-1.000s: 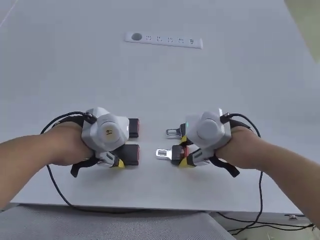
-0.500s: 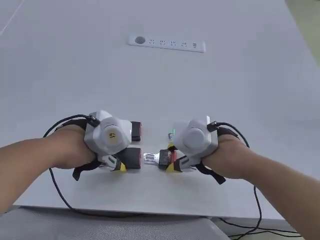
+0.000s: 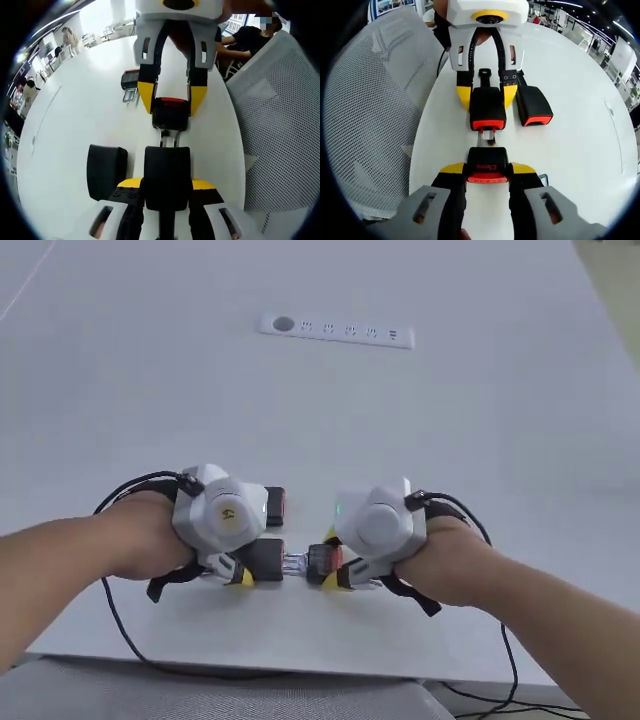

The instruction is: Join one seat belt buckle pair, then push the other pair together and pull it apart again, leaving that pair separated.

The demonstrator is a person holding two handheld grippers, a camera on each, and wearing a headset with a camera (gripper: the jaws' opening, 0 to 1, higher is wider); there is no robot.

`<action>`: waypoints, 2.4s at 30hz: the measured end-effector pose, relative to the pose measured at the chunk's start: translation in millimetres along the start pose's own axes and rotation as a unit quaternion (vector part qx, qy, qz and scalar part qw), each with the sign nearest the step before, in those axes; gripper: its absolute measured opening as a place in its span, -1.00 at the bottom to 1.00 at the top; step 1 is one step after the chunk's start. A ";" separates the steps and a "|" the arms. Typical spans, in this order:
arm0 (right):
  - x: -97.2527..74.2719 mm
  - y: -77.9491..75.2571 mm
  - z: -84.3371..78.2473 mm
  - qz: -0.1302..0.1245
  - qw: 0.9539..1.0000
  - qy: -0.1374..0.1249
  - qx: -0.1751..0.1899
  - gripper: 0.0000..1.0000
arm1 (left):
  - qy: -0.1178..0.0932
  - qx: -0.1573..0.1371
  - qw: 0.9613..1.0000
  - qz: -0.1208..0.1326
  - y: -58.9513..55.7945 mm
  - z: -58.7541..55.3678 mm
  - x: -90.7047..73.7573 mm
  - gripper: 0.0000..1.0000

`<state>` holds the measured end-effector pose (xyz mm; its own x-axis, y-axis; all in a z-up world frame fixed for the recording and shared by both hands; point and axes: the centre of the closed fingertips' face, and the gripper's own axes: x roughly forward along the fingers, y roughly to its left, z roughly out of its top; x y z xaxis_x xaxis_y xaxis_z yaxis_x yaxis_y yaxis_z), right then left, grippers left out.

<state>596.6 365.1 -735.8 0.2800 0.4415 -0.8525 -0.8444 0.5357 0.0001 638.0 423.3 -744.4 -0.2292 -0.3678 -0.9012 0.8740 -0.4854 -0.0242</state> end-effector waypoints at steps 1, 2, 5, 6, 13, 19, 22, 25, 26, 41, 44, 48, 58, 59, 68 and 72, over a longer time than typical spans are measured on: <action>0.4 -0.4 1.1 -0.002 1.000 -0.002 -0.001 -0.39 | 0.000 0.001 1.000 0.000 0.1 0.0 0.0 -0.31; 1.0 -0.5 2.3 -0.002 1.000 -0.004 -0.001 -0.39 | -0.001 0.001 1.000 -0.001 0.1 0.0 0.0 -0.31; 2.5 -0.5 3.5 -0.006 1.000 -0.004 -0.005 -0.40 | -0.001 0.002 1.000 -0.001 0.2 0.0 0.1 -0.31; 2.5 -0.8 3.6 -0.006 1.000 -0.005 -0.006 -0.40 | -0.001 0.005 1.000 0.000 0.1 0.1 0.3 -0.31; 2.7 -0.2 4.6 -0.001 1.000 -0.005 0.008 -0.42 | 0.007 0.014 1.000 -0.004 -0.2 -0.1 0.8 -0.33; 4.8 0.2 7.8 -0.002 1.000 -0.005 0.008 -0.44 | 0.000 0.018 1.000 -0.006 -0.1 -0.6 0.6 -0.34; 5.1 0.9 9.3 -0.005 1.000 -0.004 0.013 -0.44 | 0.003 0.021 1.000 -0.006 -0.9 -0.2 0.7 -0.34; 5.3 1.4 10.8 -0.005 1.000 -0.003 0.013 -0.44 | 0.005 0.024 1.000 -0.006 -1.2 0.0 0.5 -0.34; 5.8 1.6 11.7 -0.005 1.000 -0.003 0.013 -0.45 | 0.005 0.027 1.000 -0.008 -1.4 0.0 0.6 -0.34; 12.3 2.5 22.6 -0.003 1.000 0.003 0.011 -0.46 | 0.016 0.034 0.999 -0.007 -2.7 0.9 0.4 -0.34; 13.8 5.9 24.7 0.002 1.000 0.005 0.007 -0.46 | 0.016 0.036 0.999 -0.007 -1.9 0.4 -0.2 -0.34; 11.9 5.4 23.7 0.001 1.000 0.002 0.008 -0.46 | 0.012 0.033 0.999 -0.006 -1.9 0.4 -0.5 -0.34; 10.7 3.7 19.4 0.003 1.000 0.003 0.004 -0.45 | 0.013 0.016 1.000 -0.003 -1.7 -1.2 -0.9 -0.34; 11.0 3.7 19.3 0.003 1.000 0.003 0.003 -0.45 | 0.013 0.009 1.000 -0.002 -2.3 -1.5 -1.0 -0.34; 10.7 4.3 18.2 0.000 1.000 0.001 0.003 -0.45 | 0.003 0.006 1.000 -0.002 -4.2 -3.7 -1.9 -0.35; 10.6 4.1 18.1 -0.001 1.000 0.002 0.002 -0.44 | 0.000 0.005 1.000 0.000 -4.2 -3.9 -1.9 -0.35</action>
<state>604.4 385.0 -735.4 0.2800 0.4368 -0.8549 -0.8421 0.5393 -0.0003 636.5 429.2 -744.2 -0.2284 -0.3678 -0.9014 0.8701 -0.4926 -0.0195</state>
